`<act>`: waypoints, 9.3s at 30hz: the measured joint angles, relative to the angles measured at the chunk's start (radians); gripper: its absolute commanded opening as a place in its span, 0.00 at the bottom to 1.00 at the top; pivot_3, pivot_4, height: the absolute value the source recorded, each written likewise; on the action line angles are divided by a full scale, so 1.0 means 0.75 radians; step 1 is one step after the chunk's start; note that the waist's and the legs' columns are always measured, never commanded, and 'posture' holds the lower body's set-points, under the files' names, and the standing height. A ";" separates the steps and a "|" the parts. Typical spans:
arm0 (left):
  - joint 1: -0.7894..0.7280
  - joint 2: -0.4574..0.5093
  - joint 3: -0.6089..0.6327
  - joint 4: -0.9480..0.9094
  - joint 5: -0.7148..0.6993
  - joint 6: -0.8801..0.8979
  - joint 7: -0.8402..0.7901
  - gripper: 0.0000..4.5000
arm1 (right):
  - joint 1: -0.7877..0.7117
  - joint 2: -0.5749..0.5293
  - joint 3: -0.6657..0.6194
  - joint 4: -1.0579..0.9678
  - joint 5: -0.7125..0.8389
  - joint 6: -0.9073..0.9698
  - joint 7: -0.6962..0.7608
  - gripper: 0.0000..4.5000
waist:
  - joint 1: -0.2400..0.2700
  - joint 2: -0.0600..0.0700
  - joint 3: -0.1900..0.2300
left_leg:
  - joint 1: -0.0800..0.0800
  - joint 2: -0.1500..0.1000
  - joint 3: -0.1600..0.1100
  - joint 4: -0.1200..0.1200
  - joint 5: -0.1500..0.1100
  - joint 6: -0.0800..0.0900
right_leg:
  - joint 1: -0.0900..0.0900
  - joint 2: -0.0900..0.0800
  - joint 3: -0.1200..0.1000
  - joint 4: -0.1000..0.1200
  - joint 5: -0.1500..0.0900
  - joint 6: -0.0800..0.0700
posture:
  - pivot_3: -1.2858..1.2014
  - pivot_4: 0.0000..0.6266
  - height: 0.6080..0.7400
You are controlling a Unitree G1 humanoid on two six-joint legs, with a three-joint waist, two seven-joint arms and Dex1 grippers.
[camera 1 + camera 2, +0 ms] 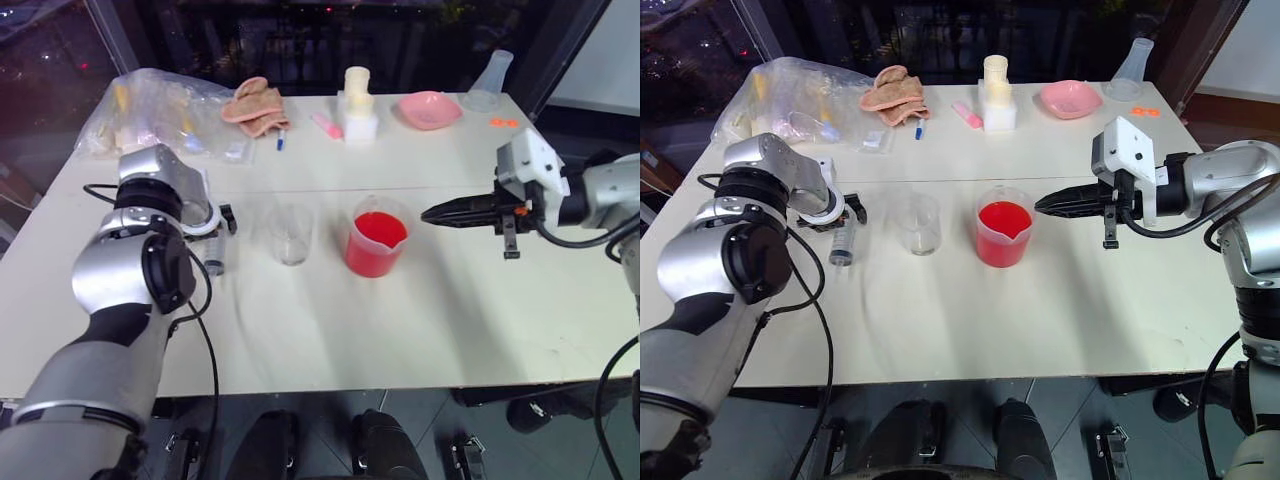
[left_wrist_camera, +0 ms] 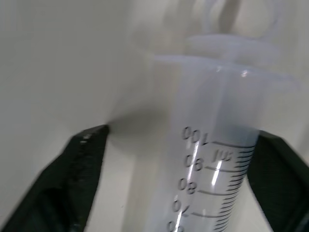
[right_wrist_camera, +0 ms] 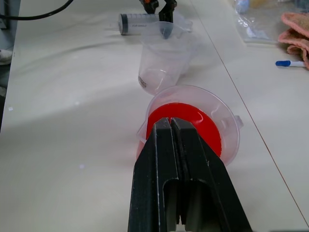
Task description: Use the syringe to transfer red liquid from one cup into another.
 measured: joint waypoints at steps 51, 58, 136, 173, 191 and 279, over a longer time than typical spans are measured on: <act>0.322 -0.525 -0.434 -0.819 -0.320 -1.293 -1.470 0.35 | 0.293 0.170 -0.743 -0.479 0.463 0.561 -1.003 0.00 | -0.001 0.002 -0.001 | -0.011 0.001 0.001 0.018 -0.004 0.008 | -0.001 0.001 0.001 -0.001 0.001 0.001 | 0.52 0.24 1.00; 0.386 -0.541 -0.484 -0.917 -0.317 -1.357 -1.514 0.34 | 0.143 0.155 -0.737 -0.485 0.676 0.693 -1.152 0.42 | 0.000 0.002 -0.001 | -0.011 0.001 0.001 0.018 -0.007 0.014 | 0.000 0.001 0.001 -0.002 0.001 0.001 | 0.52 0.24 1.00; 0.810 -0.561 -0.666 -1.222 -0.231 -1.415 -1.473 0.34 | -0.201 0.369 -0.272 -0.223 1.072 0.883 -1.568 0.01 | -0.001 0.002 -0.001 | -0.013 0.002 0.001 0.018 -0.009 0.018 | 0.000 0.000 0.000 -0.004 0.001 0.001 | 0.52 0.24 1.00; 0.854 -0.542 -0.672 -1.279 -0.236 -1.407 -1.455 0.34 | -0.242 0.380 -0.304 -0.156 1.155 0.882 -1.587 0.01 | -0.001 0.002 -0.001 | -0.013 0.002 0.000 0.018 -0.009 0.019 | 0.000 0.000 0.000 -0.005 0.001 0.001 | 0.52 0.24 1.00; 0.851 -0.535 -0.678 -1.271 -0.235 -1.401 -1.453 0.34 | -0.260 0.378 -0.324 -0.141 1.178 0.878 -1.599 0.01 | -0.001 0.002 -0.001 | -0.014 0.002 0.000 0.018 -0.009 0.019 | 0.000 0.000 0.000 -0.005 0.001 0.001 | 0.52 0.24 1.00; 1.142 -0.221 -0.525 -1.799 -0.292 -1.247 -1.097 0.34 | -0.420 0.527 -0.026 -0.016 1.083 0.753 -1.517 0.54 | -0.003 0.003 -0.001 | -0.015 0.002 0.000 0.017 -0.009 0.020 | -0.001 -0.001 -0.001 -0.008 0.001 0.001 | 0.52 0.24 1.00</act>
